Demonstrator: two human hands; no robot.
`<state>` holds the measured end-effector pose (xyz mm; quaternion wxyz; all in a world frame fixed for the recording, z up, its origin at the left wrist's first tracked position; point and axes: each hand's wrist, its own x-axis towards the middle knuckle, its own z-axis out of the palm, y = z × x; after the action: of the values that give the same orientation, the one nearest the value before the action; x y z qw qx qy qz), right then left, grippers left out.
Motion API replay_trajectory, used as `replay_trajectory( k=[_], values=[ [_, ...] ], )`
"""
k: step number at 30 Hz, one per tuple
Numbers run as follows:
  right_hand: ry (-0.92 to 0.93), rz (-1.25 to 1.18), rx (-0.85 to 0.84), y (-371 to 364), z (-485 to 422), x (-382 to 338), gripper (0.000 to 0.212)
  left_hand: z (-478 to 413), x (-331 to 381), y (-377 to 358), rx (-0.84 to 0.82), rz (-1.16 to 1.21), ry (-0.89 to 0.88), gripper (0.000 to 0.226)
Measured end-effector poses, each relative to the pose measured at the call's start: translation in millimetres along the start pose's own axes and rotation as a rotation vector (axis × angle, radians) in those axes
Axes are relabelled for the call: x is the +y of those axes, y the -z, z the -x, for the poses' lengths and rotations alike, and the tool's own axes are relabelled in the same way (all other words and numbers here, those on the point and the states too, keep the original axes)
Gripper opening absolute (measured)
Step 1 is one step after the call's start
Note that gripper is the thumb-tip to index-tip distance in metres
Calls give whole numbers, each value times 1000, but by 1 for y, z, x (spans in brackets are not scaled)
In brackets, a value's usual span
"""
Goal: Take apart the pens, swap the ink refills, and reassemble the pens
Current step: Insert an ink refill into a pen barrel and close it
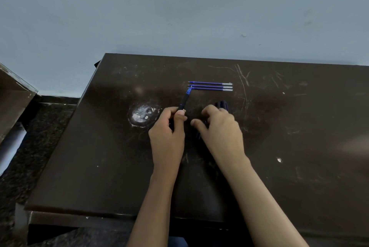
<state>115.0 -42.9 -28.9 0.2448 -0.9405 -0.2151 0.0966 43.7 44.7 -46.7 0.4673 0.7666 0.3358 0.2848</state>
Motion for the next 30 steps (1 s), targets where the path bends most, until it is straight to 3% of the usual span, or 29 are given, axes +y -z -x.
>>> replay_trajectory(
  k=[4,8,13,17,19,24,30],
  values=[
    [56,124,-96,-9,7,-8,38,1,2,-2,-18,-2,12,16],
    [98,96,-112,-10,5,-6,29,0,0,-2,-30,-8,17,18],
    [-83,-546,66,-5,-8,11,21,0,-1,-2,-77,16,40,15],
    [-252,-1295,239,16,-17,19,20,3,1,-3,-116,41,54,13],
    [-255,-1476,283,25,-18,22,16,3,2,-4,-150,45,71,15],
    [-235,-1571,320,26,-19,22,15,5,2,-6,-211,19,65,17],
    [-155,-1412,282,22,-19,24,18,6,2,-6,-244,29,39,16]
  ],
)
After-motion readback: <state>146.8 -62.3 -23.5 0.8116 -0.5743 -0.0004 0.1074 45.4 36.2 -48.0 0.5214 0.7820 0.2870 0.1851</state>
